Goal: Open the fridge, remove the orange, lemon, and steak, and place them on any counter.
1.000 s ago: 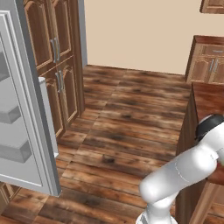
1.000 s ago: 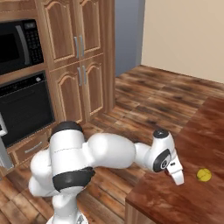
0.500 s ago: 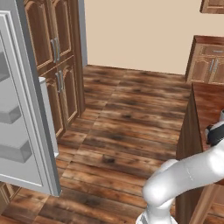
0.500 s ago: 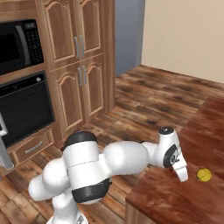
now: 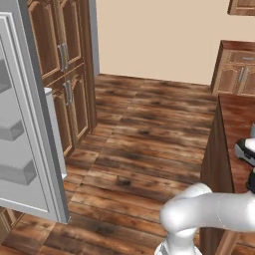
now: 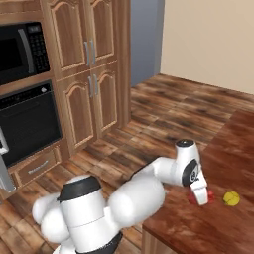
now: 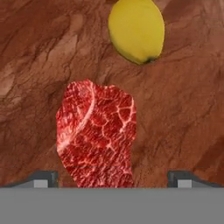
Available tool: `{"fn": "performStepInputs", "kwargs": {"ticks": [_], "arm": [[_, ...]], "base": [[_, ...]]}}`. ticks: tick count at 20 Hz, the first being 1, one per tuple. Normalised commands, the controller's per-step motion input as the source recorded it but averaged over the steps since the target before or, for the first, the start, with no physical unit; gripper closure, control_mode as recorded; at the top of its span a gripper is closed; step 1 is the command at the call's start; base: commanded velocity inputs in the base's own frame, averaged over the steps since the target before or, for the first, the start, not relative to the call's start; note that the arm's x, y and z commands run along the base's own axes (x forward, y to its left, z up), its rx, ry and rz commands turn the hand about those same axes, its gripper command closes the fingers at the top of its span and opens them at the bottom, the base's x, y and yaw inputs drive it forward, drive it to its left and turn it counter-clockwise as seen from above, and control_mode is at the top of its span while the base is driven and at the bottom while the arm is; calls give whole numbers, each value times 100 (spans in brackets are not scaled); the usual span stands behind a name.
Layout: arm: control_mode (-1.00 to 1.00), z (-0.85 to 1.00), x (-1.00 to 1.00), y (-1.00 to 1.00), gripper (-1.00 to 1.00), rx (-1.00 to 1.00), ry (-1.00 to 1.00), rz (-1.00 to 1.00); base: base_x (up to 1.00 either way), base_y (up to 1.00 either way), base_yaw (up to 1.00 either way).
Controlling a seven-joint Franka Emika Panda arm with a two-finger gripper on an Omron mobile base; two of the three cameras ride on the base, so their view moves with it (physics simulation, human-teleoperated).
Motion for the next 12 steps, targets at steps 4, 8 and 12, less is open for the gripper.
{"fn": "performStepInputs", "kwargs": {"ticks": [4,8,12], "arm": [[-100,49,-85,69,-100,-1,-14,4],[-100,94,-83,99,-100,0,-20,20],[-100,100,-42,100,-100,-3,-8,34]], "base": [[0,0,0],[0,0,0],[0,0,0]]}}
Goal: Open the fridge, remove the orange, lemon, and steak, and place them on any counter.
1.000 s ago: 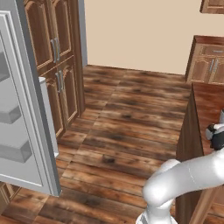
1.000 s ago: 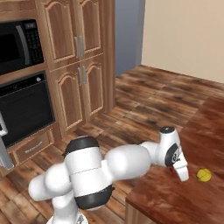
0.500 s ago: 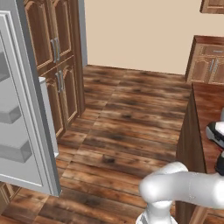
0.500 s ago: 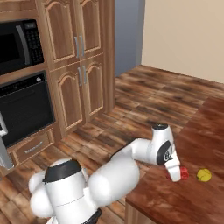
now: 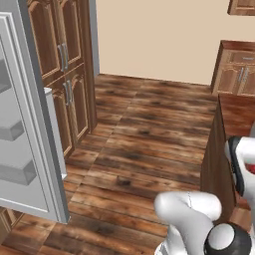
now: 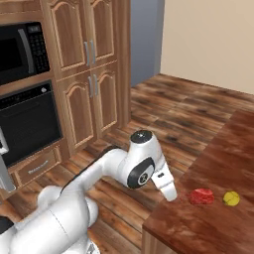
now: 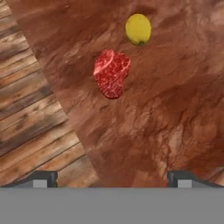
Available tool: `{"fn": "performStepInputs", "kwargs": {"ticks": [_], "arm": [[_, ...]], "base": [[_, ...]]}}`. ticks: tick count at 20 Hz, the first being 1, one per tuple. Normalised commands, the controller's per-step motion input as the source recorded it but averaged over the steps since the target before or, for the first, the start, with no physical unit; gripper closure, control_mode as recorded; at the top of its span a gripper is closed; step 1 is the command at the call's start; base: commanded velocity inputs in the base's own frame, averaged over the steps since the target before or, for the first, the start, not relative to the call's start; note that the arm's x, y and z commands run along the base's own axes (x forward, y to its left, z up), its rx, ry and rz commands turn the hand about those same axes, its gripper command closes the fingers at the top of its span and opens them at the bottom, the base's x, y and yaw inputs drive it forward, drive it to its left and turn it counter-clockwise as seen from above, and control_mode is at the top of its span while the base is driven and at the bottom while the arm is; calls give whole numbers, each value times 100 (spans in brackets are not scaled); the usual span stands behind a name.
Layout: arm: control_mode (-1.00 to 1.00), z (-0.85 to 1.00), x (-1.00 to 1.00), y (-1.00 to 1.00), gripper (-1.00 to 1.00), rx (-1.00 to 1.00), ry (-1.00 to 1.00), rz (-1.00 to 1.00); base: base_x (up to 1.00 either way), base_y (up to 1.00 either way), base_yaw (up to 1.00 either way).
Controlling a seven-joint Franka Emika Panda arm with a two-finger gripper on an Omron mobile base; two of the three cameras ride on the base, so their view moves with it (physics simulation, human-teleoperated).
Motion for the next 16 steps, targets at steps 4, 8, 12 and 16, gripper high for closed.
{"fn": "performStepInputs", "kwargs": {"ticks": [4,8,12,16], "arm": [[-100,89,-44,100,-100,-7,-1,38],[-100,75,-37,100,-100,-6,0,43],[-100,65,-18,100,-100,0,3,49],[-100,41,-4,100,-100,0,3,50]], "base": [[0,0,0],[0,0,0],[0,0,0],[0,0,0]]}}
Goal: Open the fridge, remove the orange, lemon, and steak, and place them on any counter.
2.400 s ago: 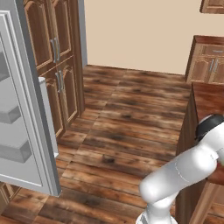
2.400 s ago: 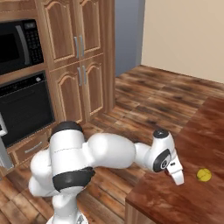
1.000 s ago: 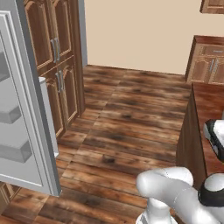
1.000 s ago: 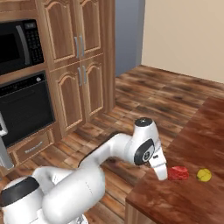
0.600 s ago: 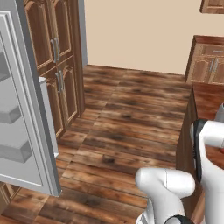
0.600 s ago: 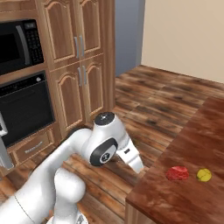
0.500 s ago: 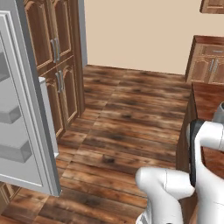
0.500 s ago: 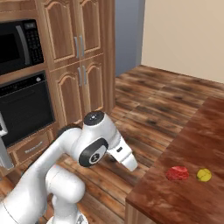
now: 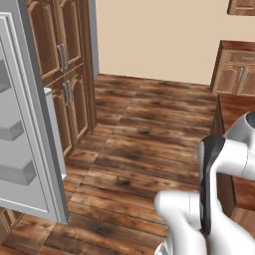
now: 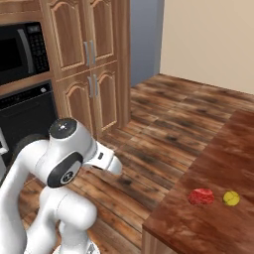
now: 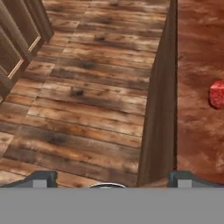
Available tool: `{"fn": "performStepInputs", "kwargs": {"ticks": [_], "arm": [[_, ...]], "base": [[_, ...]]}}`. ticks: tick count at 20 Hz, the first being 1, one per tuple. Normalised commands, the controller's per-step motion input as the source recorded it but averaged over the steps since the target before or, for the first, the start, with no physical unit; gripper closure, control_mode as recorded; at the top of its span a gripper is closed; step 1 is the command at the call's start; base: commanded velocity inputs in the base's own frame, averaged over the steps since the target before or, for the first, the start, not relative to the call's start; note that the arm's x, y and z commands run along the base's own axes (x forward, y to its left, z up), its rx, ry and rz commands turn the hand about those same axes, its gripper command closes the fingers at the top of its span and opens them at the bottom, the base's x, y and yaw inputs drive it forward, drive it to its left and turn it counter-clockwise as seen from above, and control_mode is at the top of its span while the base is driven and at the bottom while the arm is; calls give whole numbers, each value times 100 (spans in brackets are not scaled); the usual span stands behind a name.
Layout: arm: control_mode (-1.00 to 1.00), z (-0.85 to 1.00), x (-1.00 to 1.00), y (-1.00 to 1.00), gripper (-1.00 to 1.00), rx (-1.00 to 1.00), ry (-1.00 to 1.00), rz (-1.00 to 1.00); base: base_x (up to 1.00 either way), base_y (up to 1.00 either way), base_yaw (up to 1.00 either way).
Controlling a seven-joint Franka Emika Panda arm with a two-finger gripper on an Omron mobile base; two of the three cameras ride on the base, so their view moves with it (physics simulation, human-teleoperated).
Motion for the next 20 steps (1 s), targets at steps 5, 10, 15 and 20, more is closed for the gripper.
{"fn": "performStepInputs", "kwargs": {"ticks": [5,10,15,20], "arm": [[-100,5,0,100,-100,0,0,47],[-100,0,0,100,-100,-10,0,13],[-100,-3,-1,81,-100,-16,0,0],[100,0,0,0,-100,0,0,0]], "base": [[0,0,0],[0,0,0],[0,0,0],[-90,33,13]]}}
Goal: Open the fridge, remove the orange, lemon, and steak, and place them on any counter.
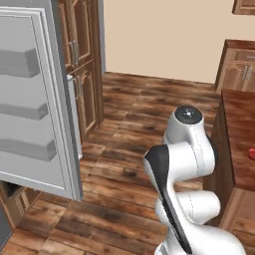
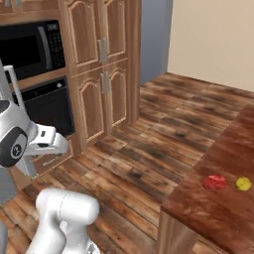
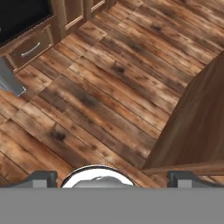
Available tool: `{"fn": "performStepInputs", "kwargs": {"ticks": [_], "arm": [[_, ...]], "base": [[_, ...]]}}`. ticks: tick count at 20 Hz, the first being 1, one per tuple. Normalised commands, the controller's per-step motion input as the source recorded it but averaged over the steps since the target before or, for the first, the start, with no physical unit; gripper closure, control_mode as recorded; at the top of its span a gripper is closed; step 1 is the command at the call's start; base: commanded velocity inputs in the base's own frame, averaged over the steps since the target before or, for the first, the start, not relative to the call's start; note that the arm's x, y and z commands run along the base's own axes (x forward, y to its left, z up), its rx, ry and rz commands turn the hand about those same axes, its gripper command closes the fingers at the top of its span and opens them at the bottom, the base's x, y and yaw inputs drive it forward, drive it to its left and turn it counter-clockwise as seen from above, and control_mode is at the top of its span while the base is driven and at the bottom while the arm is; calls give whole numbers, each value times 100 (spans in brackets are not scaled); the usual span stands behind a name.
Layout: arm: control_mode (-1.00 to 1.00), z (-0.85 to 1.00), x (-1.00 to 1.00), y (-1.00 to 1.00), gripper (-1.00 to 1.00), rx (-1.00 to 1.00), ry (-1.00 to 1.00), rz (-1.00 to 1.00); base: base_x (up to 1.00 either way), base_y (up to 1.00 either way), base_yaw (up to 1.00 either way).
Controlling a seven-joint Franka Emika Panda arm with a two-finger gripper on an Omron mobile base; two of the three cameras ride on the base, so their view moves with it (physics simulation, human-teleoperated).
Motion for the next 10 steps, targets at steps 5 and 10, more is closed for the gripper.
{"fn": "performStepInputs", "kwargs": {"ticks": [5,10], "arm": [[100,0,0,0,-100,0,0,0],[100,0,0,0,-100,0,0,0]], "base": [[-100,14,35],[-55,36,71]]}}
